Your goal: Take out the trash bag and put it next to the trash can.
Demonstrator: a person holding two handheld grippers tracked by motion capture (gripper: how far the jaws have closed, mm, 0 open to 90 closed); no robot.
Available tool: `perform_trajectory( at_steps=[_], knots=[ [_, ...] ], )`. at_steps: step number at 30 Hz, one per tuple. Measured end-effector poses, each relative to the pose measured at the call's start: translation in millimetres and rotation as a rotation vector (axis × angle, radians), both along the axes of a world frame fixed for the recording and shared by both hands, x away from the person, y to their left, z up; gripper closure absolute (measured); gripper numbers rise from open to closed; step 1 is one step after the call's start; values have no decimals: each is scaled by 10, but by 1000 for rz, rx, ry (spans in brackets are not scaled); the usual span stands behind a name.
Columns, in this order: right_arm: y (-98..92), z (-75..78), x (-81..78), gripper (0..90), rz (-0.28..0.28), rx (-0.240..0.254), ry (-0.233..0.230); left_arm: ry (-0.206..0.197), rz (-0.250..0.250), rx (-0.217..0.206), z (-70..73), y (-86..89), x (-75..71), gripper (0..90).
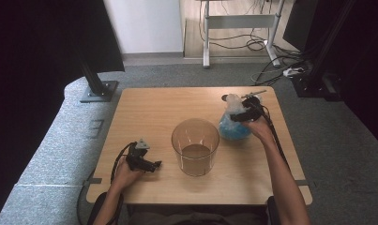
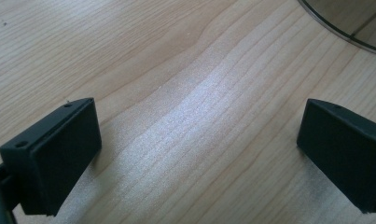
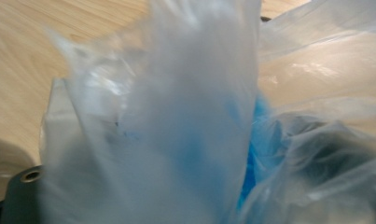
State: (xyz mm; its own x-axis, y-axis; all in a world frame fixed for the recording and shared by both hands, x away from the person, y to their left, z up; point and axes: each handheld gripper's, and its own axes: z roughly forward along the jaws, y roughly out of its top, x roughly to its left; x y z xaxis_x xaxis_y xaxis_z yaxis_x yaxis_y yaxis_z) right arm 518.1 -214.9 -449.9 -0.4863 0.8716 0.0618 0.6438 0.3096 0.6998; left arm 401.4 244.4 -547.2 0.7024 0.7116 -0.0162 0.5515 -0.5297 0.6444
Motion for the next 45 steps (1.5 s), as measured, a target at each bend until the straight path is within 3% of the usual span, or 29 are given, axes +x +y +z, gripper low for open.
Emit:
perform_trajectory(
  at_steps=[13, 18, 23, 28, 34, 35, 39, 42, 45],
  knots=[
    [-109, 348, -296, 139, 38, -5, -46, 0, 6, -1, -1, -6, -1, 0],
    [-152, 433, -413, 139, 49, -25, -39, 0, 10, -2, -1, -8, -4, 0],
    [-221, 462, -552, 133, 67, -21, -20, 0, 12, -2, -1, -10, -6, 0],
    [-277, 445, -649, 0, 85, -21, 9, 0, 14, -1, 0, -11, -6, 0],
    [-303, 395, -766, 0, 100, -47, 20, 0, 16, -3, 0, -13, -7, 0],
    [-299, 361, -779, 37, 100, -52, 27, 0, 15, -3, 0, -13, -6, 0],
    [-261, 151, -735, 471, 99, -88, 37, 0, 15, -1, 0, -12, -6, 0],
    [-204, -22, -569, 612, 54, -111, 22, 0, 15, -1, 1, -12, -6, 0],
    [-127, -117, -364, 664, 18, -84, -14, 0, 15, -1, 1, -12, -5, 0]
  ],
)
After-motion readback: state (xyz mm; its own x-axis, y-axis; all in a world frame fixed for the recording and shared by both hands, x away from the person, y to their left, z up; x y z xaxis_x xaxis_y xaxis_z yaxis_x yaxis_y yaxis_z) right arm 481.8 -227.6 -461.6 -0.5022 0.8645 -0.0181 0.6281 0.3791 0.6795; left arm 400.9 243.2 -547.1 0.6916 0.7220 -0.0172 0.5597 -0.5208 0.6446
